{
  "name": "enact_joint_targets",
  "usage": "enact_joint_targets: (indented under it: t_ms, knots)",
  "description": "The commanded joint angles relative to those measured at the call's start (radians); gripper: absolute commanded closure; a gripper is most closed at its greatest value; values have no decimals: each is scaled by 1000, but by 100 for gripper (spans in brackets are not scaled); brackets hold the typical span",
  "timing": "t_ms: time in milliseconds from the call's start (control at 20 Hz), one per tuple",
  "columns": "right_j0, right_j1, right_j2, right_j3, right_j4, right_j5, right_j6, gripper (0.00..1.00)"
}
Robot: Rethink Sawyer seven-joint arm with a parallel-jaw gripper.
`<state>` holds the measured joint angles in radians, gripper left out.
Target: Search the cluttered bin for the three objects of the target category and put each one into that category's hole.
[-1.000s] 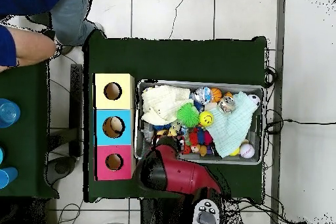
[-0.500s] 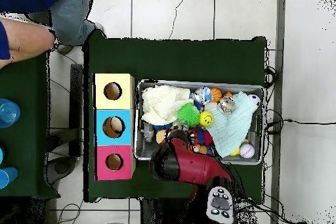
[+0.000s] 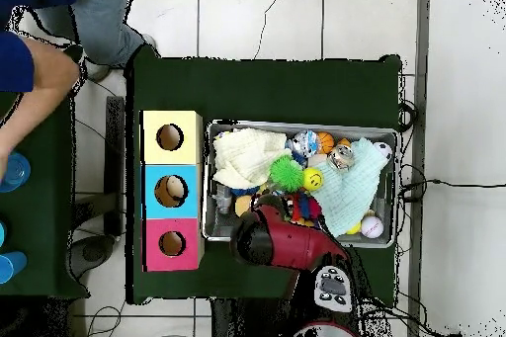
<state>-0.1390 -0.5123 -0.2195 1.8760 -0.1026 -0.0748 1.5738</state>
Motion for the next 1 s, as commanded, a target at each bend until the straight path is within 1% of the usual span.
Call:
enact_joint_targets:
  t_ms: [50, 150, 200, 350, 500, 550, 600, 650, 750, 800, 900, 1000]
  knots:
    - [-25, 44, 95, -69, -45, 133, 58, 0]
    - [-26, 41, 104, -70, -47, 148, 51, 0]
    - [-36, 38, 118, -66, -47, 153, 50, 100]
    - [-59, 31, 149, -73, -43, 201, 32, 100]
    - [-29, 23, 124, -105, -33, 246, 22, 100]
    - [-24, 20, 122, -110, -35, 245, 22, 100]
    - [-5, -1, 102, -107, -29, 241, 36, 100]
    - [-3, -11, 102, -102, -21, 248, 48, 100]
    - [36, -45, 70, -109, -11, 293, 56, 100]
    - [75, -74, 33, -121, -9, 324, 58, 100]
    - [122, -114, -9, -135, -8, 384, 64, 100]
    - [149, -138, -30, -151, -9, 450, 65, 100]
